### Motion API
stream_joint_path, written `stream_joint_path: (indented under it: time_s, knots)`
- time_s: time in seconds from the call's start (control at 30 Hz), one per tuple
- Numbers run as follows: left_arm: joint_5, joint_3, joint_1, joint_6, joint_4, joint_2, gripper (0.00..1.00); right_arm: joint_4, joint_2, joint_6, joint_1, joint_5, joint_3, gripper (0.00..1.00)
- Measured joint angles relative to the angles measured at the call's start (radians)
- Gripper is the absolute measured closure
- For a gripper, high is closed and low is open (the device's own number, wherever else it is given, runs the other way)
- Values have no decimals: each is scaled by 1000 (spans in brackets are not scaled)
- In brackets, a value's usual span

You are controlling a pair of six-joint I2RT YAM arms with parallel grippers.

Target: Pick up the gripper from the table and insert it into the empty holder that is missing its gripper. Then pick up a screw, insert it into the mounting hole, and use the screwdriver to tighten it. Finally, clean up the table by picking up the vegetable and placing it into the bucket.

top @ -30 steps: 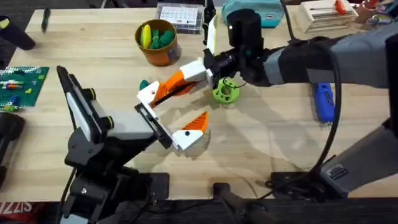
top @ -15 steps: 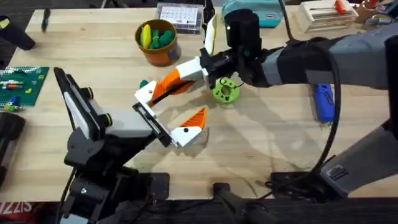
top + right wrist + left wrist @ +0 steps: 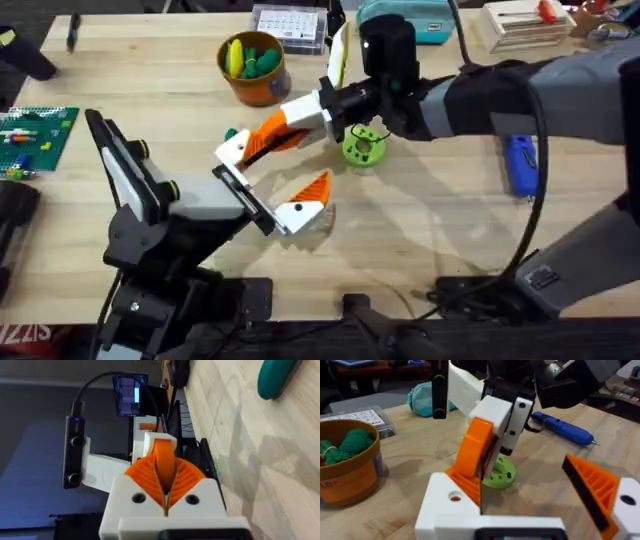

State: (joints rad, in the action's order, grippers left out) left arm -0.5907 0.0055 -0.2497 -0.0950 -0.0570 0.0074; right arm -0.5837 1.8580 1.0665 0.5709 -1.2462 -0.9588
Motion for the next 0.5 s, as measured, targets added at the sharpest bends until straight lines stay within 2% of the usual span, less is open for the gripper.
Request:
stream_joint_path:
  time_s: [0.5]
  knots:
    - [17,0,4,-8,0,6,14,-4,0,-33,14,46,-1,982]
